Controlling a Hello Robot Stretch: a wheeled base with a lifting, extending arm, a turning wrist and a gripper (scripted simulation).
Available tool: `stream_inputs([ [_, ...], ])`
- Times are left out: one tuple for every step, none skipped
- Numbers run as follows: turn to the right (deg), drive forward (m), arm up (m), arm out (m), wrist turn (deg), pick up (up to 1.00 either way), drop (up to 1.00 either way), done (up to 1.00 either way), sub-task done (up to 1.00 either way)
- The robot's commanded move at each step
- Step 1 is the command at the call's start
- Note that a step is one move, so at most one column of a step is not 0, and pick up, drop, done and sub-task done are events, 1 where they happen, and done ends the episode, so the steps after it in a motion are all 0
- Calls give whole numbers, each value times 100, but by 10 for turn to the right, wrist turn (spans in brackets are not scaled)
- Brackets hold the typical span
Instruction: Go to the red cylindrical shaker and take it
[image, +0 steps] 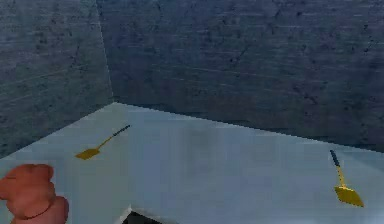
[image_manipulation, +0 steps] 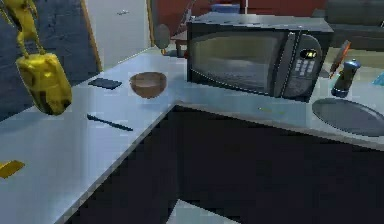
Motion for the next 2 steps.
stream_inputs([
  [-450,0,0,0,0,0,0,0,0],
  [-450,0,0,0,0,0,0,0,0],
])
